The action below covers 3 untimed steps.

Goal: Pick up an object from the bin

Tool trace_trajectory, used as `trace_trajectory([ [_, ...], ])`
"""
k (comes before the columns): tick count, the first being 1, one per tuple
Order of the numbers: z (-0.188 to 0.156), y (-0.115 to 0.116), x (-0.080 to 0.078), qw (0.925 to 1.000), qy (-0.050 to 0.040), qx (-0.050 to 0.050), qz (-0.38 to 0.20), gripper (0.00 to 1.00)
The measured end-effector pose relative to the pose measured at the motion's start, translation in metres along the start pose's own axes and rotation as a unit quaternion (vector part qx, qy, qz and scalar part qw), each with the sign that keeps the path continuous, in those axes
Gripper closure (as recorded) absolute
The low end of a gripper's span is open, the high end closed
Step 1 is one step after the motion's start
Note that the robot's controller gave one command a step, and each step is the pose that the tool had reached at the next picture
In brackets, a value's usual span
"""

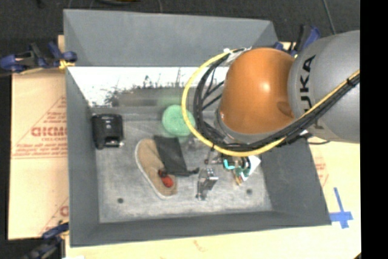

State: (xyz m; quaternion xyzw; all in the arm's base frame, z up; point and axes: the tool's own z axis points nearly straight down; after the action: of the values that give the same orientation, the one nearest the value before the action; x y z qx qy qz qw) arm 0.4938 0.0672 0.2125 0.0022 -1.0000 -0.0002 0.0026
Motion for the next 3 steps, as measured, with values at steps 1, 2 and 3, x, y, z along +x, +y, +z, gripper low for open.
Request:
trace_trajectory([
  [1, -0.004, 0.0, -0.002, 1.0, -0.0039, 0.0, 0.001, 0.0],
  [2, 0.127, 0.016, -0.009, 0.9997, -0.0139, -0.002, -0.022, 1.0],
  [3, 0.127, 0.016, -0.009, 0.9997, -0.0139, -0.002, -0.022, 1.0],
])
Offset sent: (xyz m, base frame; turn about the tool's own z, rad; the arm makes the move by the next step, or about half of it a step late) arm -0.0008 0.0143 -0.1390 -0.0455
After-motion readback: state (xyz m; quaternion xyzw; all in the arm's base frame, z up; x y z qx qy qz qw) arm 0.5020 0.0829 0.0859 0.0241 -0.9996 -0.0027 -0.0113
